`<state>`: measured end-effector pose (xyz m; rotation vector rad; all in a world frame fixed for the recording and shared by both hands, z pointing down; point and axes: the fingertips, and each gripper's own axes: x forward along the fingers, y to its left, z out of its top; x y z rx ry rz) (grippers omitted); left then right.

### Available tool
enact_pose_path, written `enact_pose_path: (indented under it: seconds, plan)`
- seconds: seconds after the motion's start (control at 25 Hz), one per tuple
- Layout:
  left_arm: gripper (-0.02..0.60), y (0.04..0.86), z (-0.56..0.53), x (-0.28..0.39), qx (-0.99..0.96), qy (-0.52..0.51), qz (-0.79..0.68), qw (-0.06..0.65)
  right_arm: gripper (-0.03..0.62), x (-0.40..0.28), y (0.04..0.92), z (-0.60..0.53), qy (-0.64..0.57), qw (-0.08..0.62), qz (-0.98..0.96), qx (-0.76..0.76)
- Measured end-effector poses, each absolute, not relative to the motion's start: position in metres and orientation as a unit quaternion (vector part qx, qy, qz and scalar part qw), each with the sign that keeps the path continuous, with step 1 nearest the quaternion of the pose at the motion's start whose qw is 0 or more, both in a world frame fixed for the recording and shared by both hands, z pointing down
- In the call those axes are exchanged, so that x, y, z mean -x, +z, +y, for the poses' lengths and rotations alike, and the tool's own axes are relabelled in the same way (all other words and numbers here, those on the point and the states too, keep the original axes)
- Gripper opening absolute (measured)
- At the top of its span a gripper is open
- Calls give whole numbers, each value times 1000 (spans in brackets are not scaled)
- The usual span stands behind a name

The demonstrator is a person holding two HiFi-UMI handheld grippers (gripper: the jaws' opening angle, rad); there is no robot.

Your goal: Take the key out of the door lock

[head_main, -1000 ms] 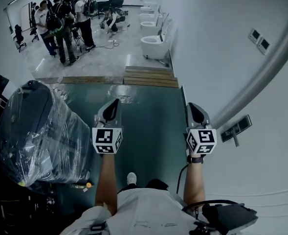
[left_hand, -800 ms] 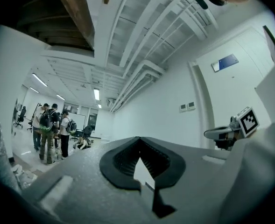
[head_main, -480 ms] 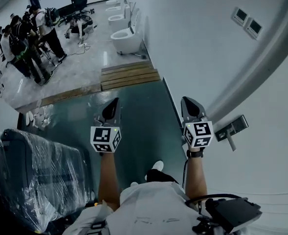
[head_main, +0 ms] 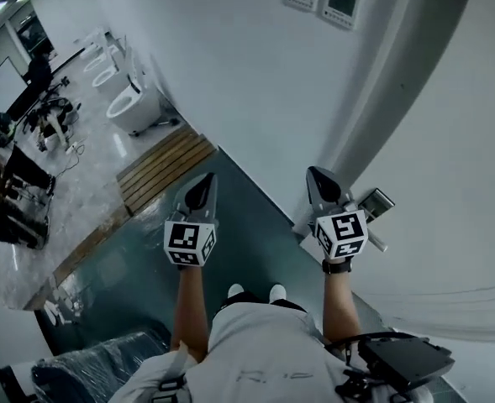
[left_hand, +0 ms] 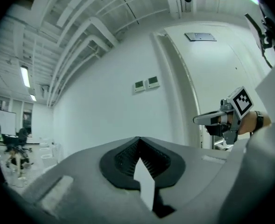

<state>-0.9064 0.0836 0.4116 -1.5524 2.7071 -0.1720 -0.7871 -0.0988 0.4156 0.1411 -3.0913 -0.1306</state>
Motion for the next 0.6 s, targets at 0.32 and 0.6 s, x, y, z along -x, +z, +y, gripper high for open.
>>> enact_pose_path:
  seconds: [0.32, 0.6]
  plan:
    - [2, 422, -107, 852, 741, -22, 671, 4, 5, 666, 426, -189, -17, 45, -947, -319]
    - [1, 437, -172, 782, 835, -7, 550, -12, 5, 597, 450, -181, 0, 76, -896, -438]
